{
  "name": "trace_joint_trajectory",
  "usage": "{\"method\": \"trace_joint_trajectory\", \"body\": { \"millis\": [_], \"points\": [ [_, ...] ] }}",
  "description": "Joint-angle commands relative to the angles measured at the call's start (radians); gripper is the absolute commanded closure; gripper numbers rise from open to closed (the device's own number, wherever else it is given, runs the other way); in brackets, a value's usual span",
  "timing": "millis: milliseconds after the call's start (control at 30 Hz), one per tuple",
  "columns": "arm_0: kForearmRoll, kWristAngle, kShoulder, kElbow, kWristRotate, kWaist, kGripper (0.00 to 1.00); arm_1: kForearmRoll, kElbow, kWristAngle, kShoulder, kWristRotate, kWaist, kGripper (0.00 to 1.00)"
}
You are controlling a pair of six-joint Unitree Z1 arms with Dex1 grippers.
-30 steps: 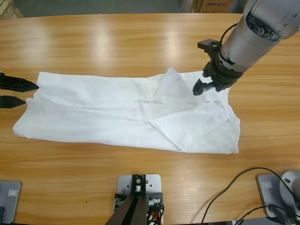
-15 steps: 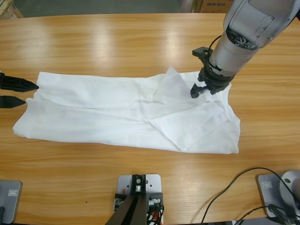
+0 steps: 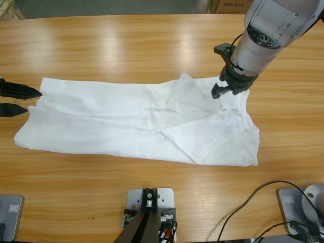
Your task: Fold clothes
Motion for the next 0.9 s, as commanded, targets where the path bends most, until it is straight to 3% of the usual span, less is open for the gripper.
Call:
{"method": "trace_joint_trajectory", "body": {
  "millis": [33,333,900],
  "points": [
    [0.018,0.014,0.0,0.019,0.006,-0.008,0.128,0.008,-0.031,-0.011,0.084,-0.008,-0.013,0.207],
    [0.018,0.014,0.006,0.017,0.006,-0.008,0.128,-0.001,-0.026,-0.032,0.101,-0.006,-0.011,0.2],
    [0.018,0.014,0.005,0.017,0.006,-0.008,0.128,0.026,-0.026,-0.081,0.079,-0.032,-0.181,0.199]
  ]
}}
